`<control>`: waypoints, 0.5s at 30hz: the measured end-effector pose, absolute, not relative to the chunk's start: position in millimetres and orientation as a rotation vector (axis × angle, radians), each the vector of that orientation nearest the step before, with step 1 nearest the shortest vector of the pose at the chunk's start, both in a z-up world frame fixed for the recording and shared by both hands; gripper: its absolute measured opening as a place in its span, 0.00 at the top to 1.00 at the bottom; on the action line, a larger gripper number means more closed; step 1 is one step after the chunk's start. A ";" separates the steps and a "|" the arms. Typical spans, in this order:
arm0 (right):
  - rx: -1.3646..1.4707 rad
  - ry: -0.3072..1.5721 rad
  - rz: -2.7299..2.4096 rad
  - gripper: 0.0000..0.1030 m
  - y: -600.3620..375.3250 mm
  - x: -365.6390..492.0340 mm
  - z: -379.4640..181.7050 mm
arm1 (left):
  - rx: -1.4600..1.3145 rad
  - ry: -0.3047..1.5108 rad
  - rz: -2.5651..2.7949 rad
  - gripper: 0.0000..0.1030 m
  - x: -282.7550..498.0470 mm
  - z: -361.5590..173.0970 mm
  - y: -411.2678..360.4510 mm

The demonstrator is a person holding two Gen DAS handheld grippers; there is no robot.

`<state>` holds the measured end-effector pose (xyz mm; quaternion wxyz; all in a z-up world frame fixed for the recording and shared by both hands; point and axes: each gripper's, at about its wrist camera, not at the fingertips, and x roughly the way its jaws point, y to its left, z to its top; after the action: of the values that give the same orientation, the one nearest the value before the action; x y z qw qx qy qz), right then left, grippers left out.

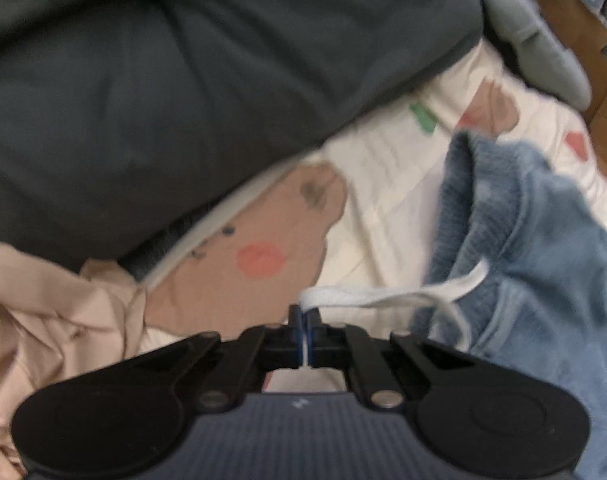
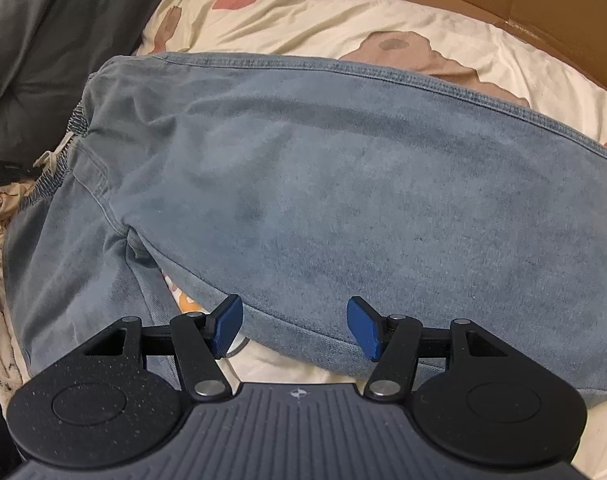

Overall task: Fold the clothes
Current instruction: 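Grasp the jeans waistband beside the white drawstring with the left tool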

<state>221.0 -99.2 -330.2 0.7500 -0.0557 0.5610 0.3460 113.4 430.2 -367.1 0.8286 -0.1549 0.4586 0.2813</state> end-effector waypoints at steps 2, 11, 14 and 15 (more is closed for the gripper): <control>-0.119 1.221 0.758 0.37 -98.3 221.3 -328.2 | -0.301 0.959 0.583 0.99 118.0 -350.2 424.9; -0.119 1.200 0.760 0.37 -96.8 221.6 -322.8 | -0.206 0.934 0.469 0.99 144.8 -283.1 385.3; -0.112 1.195 0.762 0.37 -96.9 222.6 -321.9 | -0.188 0.950 0.428 0.99 156.6 -273.3 369.6; -0.110 1.194 0.764 0.37 -97.2 222.7 -321.5 | -0.190 0.956 0.414 0.99 160.0 -271.9 364.1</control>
<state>222.7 -97.2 -321.5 0.7578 -0.0504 0.5480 0.3505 160.0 364.1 -271.9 0.8631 -0.0906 0.4560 0.1973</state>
